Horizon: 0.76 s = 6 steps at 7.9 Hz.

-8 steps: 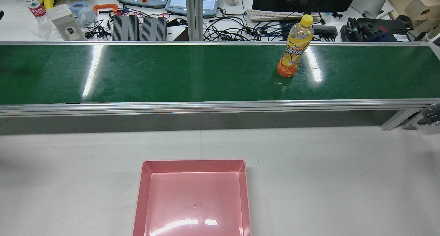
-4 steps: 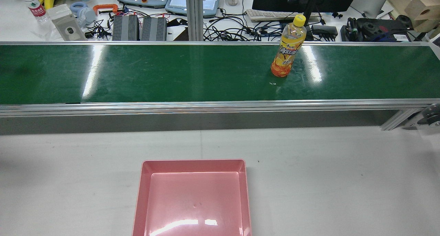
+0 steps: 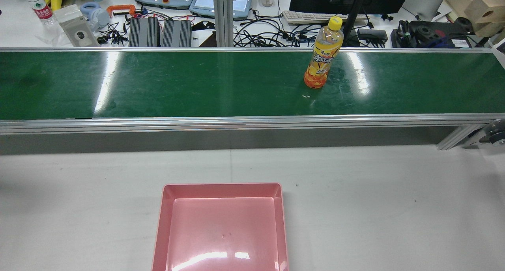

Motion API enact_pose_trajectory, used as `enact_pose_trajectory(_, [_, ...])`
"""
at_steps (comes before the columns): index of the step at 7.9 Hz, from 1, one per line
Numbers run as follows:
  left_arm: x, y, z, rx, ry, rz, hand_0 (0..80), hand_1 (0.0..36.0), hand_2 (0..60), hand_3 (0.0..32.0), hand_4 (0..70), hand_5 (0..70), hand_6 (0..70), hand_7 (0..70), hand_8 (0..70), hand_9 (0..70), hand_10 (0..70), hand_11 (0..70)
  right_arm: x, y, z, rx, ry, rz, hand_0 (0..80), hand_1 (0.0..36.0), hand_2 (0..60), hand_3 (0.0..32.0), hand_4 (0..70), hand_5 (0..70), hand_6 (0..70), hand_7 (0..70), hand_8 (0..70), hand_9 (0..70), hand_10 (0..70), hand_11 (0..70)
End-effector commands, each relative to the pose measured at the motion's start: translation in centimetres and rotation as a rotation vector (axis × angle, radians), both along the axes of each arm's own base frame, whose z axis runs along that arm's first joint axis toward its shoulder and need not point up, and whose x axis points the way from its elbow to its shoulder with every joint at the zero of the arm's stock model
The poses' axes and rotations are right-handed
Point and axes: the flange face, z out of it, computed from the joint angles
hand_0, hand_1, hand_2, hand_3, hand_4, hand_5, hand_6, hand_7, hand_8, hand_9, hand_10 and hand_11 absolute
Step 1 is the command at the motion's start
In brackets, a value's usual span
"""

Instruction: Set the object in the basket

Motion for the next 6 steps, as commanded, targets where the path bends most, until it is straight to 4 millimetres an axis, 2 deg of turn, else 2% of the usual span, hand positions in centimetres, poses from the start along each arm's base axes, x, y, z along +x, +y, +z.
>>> enact_pose_trajectory(1, [-0.04,0.0,-0.12,-0.001,-0.001,-0.001,45.9,3.6,0.0,0.0,0.0,0.1,0.0,0.0,0.0,0.0,1.9,3.9,0.0,0.01,0.04,-0.001,0.0,0.0,0.0,0.0,0.0,0.0,0.0,0.0,0.0,0.0,0.0,0.0,0.0,0.0])
enact_pose_trajectory(3, [-0.08,0.12,0.07,-0.004,-0.002,-0.001,45.7,3.2,0.0,0.0,0.0,0.0,0.0,0.0,0.0,0.0,2.0,4.0,0.0,0.01,0.04,-0.001,0.0,0.0,0.0,0.0,0.0,0.0,0.0,0.0,0.0,0.0,0.0,0.0,0.0,0.0])
enact_pose_trajectory(6, [-0.08,0.15,-0.83,0.005,0.002,0.0,45.8,3.8,0.0,0.0,0.3,0.7,0.0,0.0,0.0,0.0,2.0,4.1,0.0,0.01,0.04,-0.001,0.0,0.0,0.0,0.0,0.0,0.0,0.0,0.0,0.0,0.0,0.0,0.0,0.0,0.0])
